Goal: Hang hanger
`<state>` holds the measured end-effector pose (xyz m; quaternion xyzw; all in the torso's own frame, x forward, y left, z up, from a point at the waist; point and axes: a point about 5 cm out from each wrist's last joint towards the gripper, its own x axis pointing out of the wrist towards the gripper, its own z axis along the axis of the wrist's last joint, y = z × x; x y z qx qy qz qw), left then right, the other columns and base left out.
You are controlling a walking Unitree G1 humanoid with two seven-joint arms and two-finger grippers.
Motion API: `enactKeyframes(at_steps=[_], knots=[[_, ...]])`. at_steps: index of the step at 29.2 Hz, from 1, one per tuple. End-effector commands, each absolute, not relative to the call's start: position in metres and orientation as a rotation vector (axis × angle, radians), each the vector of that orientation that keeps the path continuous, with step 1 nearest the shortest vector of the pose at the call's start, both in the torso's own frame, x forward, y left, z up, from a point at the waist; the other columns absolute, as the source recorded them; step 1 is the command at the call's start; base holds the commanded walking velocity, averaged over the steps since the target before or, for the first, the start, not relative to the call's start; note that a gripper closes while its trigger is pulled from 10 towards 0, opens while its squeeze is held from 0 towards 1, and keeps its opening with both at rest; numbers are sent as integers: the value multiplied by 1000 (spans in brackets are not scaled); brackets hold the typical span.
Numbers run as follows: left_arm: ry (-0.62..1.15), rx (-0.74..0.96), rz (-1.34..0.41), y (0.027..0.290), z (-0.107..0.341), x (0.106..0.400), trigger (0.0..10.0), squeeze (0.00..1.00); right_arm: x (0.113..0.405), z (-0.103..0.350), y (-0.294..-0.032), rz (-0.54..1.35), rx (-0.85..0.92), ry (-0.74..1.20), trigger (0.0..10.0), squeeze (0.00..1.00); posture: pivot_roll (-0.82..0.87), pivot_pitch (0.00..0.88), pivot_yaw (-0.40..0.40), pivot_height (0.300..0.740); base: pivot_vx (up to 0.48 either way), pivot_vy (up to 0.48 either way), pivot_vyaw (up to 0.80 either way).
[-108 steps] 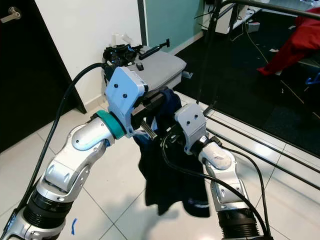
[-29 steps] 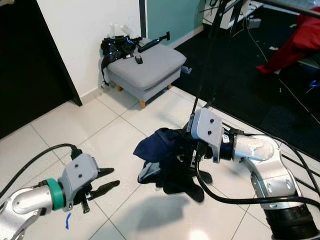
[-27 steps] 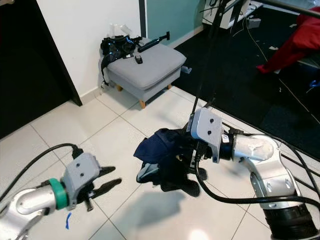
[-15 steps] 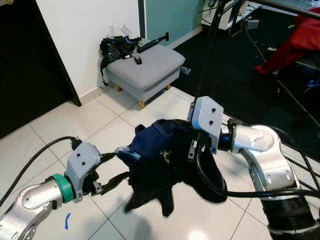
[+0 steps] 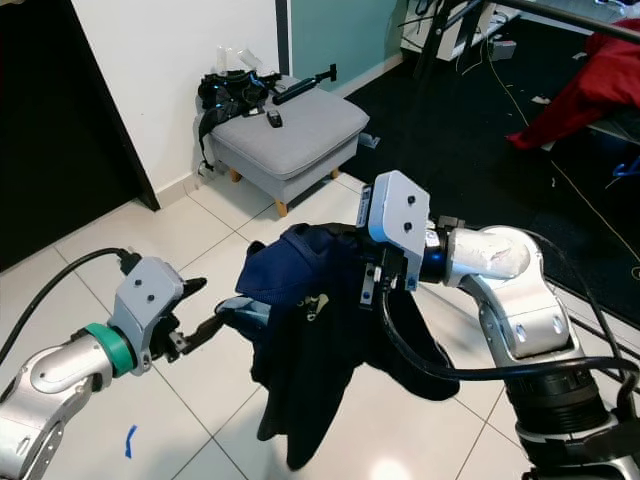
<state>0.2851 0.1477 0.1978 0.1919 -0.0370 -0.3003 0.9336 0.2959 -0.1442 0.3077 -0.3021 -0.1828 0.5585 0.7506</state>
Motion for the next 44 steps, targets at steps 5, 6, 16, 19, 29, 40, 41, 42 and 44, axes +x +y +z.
enactKeyframes(at_steps=[5,6,16,19,29,40,41,42,44], knots=[[-67,371,-670,141,196,278,2039,0,293,313,-137,1265,-661,-449,0,0,-196,185,63,740,0,0,0],[-53,373,-723,134,191,272,6706,0,292,316,-135,1268,-661,-462,0,0,-201,185,65,740,0,0,0],[-81,365,-754,122,195,274,10000,0,291,321,-129,1304,-666,-481,0,0,-206,184,66,740,0,0,0],[-90,408,-668,124,195,284,10000,408,290,323,-123,1336,-662,-495,0,0,-204,182,62,740,0,0,0],[-69,486,-579,139,191,287,10000,867,288,325,-117,1375,-656,-507,0,0,-199,180,54,740,0,0,0],[-33,477,-709,120,173,277,4471,0,284,337,-103,1451,-615,-563,0,0,-196,172,46,740,0,0,0],[-33,477,-709,120,173,277,4471,0,284,337,-103,1451,-615,-563,0,0,-196,172,46,740,0,0,0],[-36,473,-699,119,173,279,3216,0,283,338,-101,1459,-609,-568,0,0,-196,172,46,740,0,0,0],[-47,466,-660,118,174,284,1922,0,280,339,-99,1475,-603,-574,0,0,-197,170,45,740,0,0,0]])
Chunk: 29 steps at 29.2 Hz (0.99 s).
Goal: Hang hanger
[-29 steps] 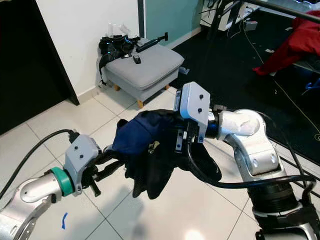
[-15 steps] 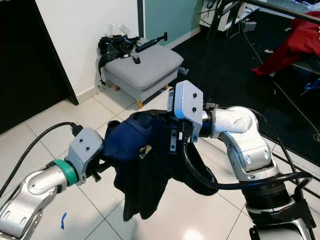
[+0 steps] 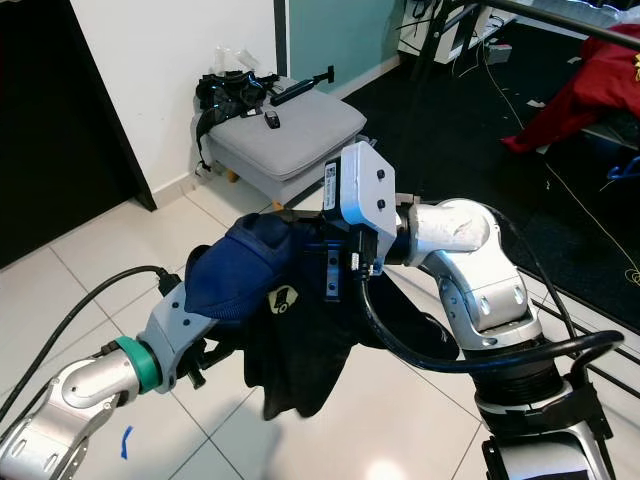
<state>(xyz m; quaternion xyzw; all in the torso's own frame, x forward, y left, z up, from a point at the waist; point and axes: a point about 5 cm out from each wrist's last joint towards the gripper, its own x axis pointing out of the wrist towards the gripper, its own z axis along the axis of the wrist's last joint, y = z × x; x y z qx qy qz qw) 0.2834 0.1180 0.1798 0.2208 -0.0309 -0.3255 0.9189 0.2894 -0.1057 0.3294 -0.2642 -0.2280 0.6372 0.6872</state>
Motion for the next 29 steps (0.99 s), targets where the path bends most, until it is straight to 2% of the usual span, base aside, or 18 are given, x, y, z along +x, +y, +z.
enactKeyframes(at_steps=[1,2,3,13,15,17,18,19,20,21,23,26,28,29], knots=[[-47,466,-660,118,174,284,1922,0,280,339,-99,1475,-603,-574,0,0,-197,170,45,740,0,0,0],[-51,464,-648,118,175,285,1922,0,279,339,-98,1479,-601,-576,0,0,-197,170,45,740,0,0,0],[-55,463,-639,119,176,286,0,0,278,339,-98,1479,-599,-576,0,0,-198,170,44,740,0,0,0],[-46,472,-608,125,173,288,0,0,283,342,-106,1430,-595,-568,0,0,-201,172,53,740,0,0,0],[-45,484,-607,132,175,285,0,0,295,334,-120,1336,-644,-525,0,0,-201,172,53,740,0,0,0],[-45,484,-607,132,175,285,0,0,295,334,-120,1336,-644,-525,0,0,-201,172,53,740,0,0,0],[-43,488,-621,135,176,283,0,0,300,329,-127,1286,-684,-503,0,0,-195,175,54,740,0,0,0],[-37,506,-663,137,177,277,0,0,308,319,-136,1214,-796,-457,0,0,-192,178,55,740,0,0,0],[-37,506,-663,137,177,277,0,0,308,319,-136,1214,-796,-457,0,0,-192,178,55,740,0,0,0],[-31,519,-694,139,177,273,0,0,313,311,-143,1172,-878,-423,0,0,-192,178,55,740,0,0,0],[-31,519,-694,139,177,273,0,0,313,311,-143,1172,-878,-423,0,0,-192,178,55,740,0,0,0],[-7,602,-835,146,179,255,0,0,322,285,-164,1092,-1032,-288,0,0,-185,183,58,740,0,0,0],[-7,602,-835,146,179,255,0,0,322,285,-164,1092,-1032,-288,0,0,-185,183,58,740,0,0,0],[14,642,-911,153,182,247,0,0,322,270,-174,1077,-1089,-214,0,0,-176,192,72,740,0,0,0]])
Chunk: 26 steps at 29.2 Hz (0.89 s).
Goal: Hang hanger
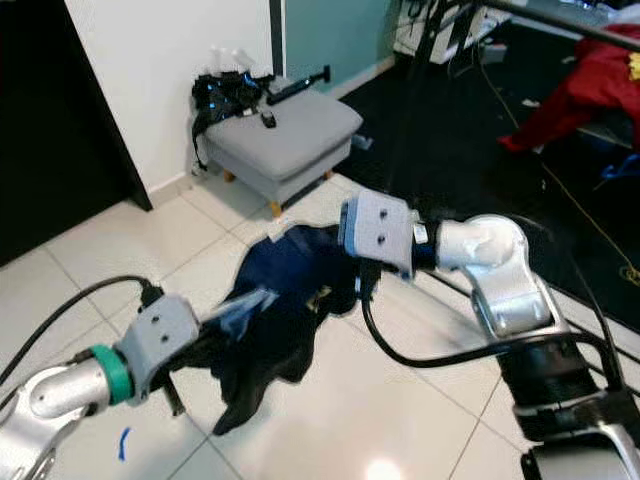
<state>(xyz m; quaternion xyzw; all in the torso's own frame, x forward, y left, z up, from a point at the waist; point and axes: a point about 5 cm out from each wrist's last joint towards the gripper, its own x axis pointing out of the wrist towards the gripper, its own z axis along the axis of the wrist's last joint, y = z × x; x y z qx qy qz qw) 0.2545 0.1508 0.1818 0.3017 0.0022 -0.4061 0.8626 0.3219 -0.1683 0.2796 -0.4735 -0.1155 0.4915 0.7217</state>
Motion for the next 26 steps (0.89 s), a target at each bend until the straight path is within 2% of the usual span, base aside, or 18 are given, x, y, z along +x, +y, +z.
enactKeyframes(at_steps=[1,3,11,16,19,21,22,23,25,26], knots=[[14,642,-911,153,182,247,0,0,322,270,-174,1077,-1089,-214,0,0,-176,192,72,740,0,0,0],[48,699,-1018,162,187,238,0,0,320,251,-185,1070,-1159,-124,0,0,-177,194,83,740,0,0,0],[144,830,-1087,182,178,236,0,0,323,242,-204,1014,-1274,-78,0,0,-189,200,90,740,0,0,0],[180,844,-1149,183,174,228,0,0,325,243,-208,970,-1313,-100,0,0,-193,204,90,740,0,0,0],[155,755,-1174,178,179,226,0,0,330,245,-211,901,-1369,-136,0,0,-194,206,89,740,0,0,0],[88,537,-1126,165,195,235,0,0,333,247,-205,838,-1336,-215,0,0,-195,206,88,740,0,0,0],[88,537,-1126,165,195,235,0,0,333,247,-205,838,-1336,-215,0,0,-195,206,88,740,0,0,0],[63,468,-1115,159,200,238,0,0,334,247,-200,822,-1307,-250,0,0,-195,206,88,740,0,0,0],[63,468,-1115,159,200,238,0,0,334,247,-200,822,-1307,-250,0,0,-195,206,88,740,0,0,0],[3,323,-1134,145,211,240,0,0,335,241,-179,809,-1187,-341,0,0,-198,205,92,740,0,0,0]])
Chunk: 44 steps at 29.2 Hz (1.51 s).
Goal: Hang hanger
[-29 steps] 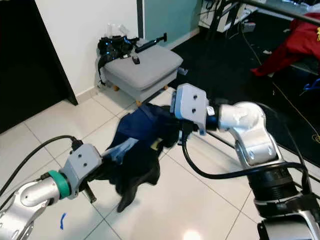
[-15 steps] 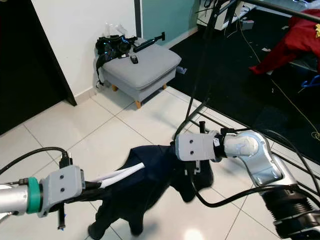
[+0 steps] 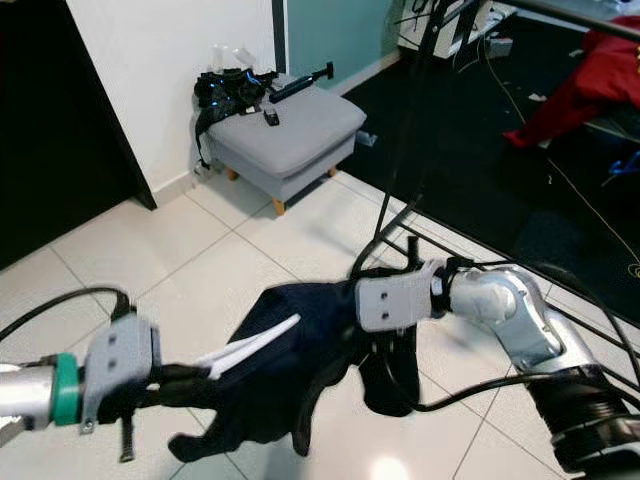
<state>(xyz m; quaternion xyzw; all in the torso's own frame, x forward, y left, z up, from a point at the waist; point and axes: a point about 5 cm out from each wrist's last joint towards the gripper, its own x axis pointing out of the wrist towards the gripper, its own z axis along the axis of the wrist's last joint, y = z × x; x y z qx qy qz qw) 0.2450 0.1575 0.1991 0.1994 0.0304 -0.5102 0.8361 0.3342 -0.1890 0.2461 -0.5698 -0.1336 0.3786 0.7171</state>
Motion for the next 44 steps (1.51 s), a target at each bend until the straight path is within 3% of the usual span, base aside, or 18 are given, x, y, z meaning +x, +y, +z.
enactKeyframes(at_steps=[1,9,11,15,23,24,25,26,28,33,34,37,38,39,41,42,43,44], knots=[[3,323,-1134,145,211,240,0,0,335,241,-179,809,-1187,-341,0,0,-198,205,92,740,0,0,0],[-64,139,-1192,132,227,240,0,0,338,211,-143,773,-1115,-427,0,0,-186,200,102,740,0,0,0],[-71,171,-1181,131,228,242,0,0,338,202,-140,780,-1106,-411,0,0,-183,199,100,740,0,0,0],[-37,275,-1148,129,220,242,0,0,334,197,-125,758,-900,-440,0,0,-178,197,109,740,0,0,0],[-45,450,-955,126,204,259,0,0,334,221,-132,743,-895,-501,0,0,-182,195,110,740,0,0,0],[-52,484,-879,126,201,265,1255,0,332,229,-133,749,-885,-526,0,0,-182,195,110,740,0,0,0],[-52,484,-879,126,201,265,1255,0,332,229,-133,749,-885,-526,0,0,-182,195,110,740,0,0,0],[-53,522,-807,124,195,270,10000,0,329,241,-134,755,-859,-555,0,0,-194,191,106,740,0,0,0],[-40,561,-674,123,183,275,10000,0,319,273,-137,782,-754,-627,0,0,-200,191,103,740,0,0,0],[-34,569,-632,124,179,277,10000,0,313,286,-137,806,-702,-655,0,0,-199,191,102,740,0,0,0],[-27,568,-584,126,178,282,10000,55,304,303,-135,856,-597,-694,0,0,-197,186,99,740,0,0,0],[-27,568,-584,126,178,282,10000,55,304,303,-135,856,-597,-694,0,0,-197,186,99,740,0,0,0],[-32,571,-545,128,178,286,10000,200,295,321,-133,912,-492,-739,0,0,-197,184,99,740,0,0,0],[-35,568,-494,130,180,290,10000,165,291,347,-136,853,-403,-838,0,0,-190,183,94,740,0,0,0],[-28,568,-452,133,180,294,10000,122,299,342,-137,806,-442,-802,0,0,-192,174,91,740,0,0,0],[-28,572,-423,135,179,297,10000,118,313,303,-133,821,-611,-637,0,0,-200,165,87,740,0,0,0],[-28,572,-423,135,179,297,10000,118,313,303,-133,821,-611,-637,0,0,-200,165,87,740,0,0,0],[-36,584,-397,138,179,299,10000,102,323,223,-141,879,-748,-321,0,0,-185,174,86,740,0,0,0]])
